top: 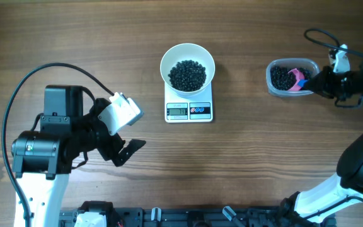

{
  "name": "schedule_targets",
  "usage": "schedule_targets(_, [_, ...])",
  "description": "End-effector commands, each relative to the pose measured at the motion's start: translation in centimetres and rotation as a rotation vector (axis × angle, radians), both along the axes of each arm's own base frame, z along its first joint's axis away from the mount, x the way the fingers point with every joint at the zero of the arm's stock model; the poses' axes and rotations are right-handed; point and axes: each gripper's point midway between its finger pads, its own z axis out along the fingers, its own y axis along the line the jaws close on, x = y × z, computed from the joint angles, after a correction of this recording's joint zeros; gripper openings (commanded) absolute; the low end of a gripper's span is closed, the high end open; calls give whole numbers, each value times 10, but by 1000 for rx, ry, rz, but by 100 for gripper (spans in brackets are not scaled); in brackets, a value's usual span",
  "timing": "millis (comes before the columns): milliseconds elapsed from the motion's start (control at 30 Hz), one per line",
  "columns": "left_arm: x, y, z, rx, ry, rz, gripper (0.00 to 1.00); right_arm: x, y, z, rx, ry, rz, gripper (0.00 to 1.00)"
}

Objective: Scoop item into bowl and weigh 150g on scale
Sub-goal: 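Dip the pink scoop into the black beans with the right gripper, then lift the filled scoop and carry it left over the white bowl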

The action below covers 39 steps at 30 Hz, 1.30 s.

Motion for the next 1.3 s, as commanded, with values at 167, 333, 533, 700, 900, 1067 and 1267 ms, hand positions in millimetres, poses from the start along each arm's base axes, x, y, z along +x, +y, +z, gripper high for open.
schedule_targets(167, [2,-1,7,5,-34,-22,100,-6,-3,4,150,-5,-73,4])
schedule_targets(333, [2,-1,7,5,-34,-22,100,-10,-19,8,175,-22,-122,4])
schedule_targets(533, [2,-1,7,5,-34,-22,100,-15,-28,16,228,-72,-129,4])
schedule_targets(700, [2,-1,7,5,-34,-22,100,-18,-25,27,297,-113,-120,4])
schedule_targets(900, [2,-1,7,5,-34,-22,100,-16,-24,37,356,-165,-122,4])
schedule_targets(1067, [2,-1,7,5,-34,-22,100,-15,-24,42,373,-199,-111,4])
schedule_targets(1267, [2,-1,7,5,-34,-22,100,-7,-15,64,491,-287,-110,4])
